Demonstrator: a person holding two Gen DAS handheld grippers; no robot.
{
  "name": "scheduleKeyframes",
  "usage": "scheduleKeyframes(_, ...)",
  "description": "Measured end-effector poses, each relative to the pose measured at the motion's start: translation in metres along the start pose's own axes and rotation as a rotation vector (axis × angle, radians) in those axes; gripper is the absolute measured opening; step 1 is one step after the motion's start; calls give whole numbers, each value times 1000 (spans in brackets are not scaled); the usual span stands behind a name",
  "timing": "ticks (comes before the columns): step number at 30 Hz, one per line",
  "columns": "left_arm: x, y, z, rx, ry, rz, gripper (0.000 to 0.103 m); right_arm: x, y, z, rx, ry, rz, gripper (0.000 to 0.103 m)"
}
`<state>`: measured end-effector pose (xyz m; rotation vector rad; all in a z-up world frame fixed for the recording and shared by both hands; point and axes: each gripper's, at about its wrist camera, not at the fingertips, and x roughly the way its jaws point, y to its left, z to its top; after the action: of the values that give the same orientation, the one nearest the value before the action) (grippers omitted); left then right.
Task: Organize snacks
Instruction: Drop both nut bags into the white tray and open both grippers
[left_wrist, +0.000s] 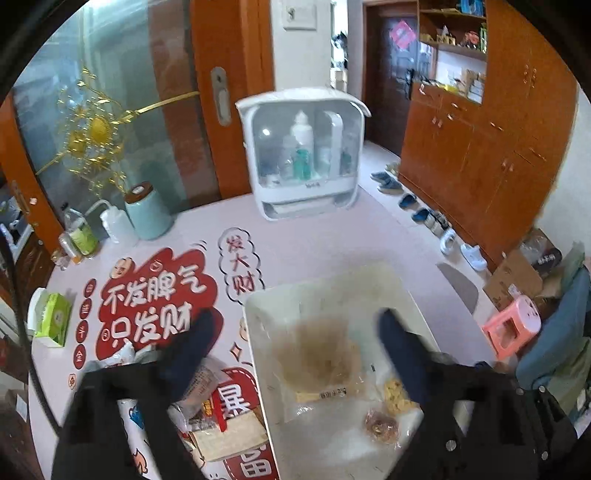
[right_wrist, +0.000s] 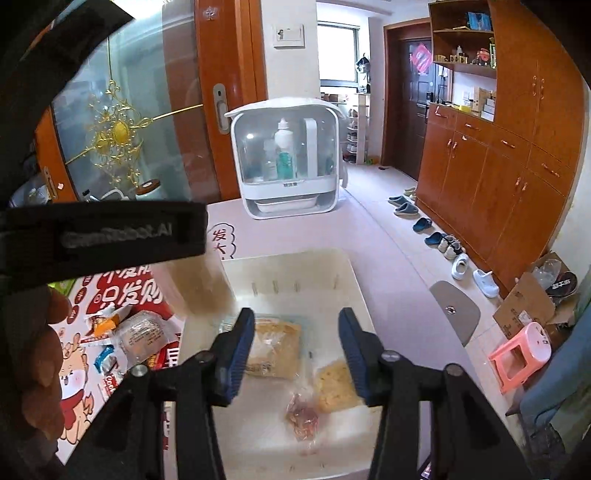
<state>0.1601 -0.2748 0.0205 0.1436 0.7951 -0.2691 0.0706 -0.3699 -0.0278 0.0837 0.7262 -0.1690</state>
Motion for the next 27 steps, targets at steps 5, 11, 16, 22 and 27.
scheduleKeyframes(5,-5,-1,-1,28,-16,37,96,1,-2,-1,4,4,-5,60)
scheduleKeyframes(11,-13,-2,-5,37,-32,41,96,-2,0,-1,-1,5,-6,60)
scheduleKeyframes(16,-21,1,-9,38,-41,47,96,-6,2,-3,-5,4,-11,60)
scheduleKeyframes(22,-29,11,-15,25,-39,52,96,-11,7,-6,-6,4,-7,60)
scheduleKeyframes(27,-39,20,-22,17,-45,64,96,-14,16,-8,-15,4,-4,60)
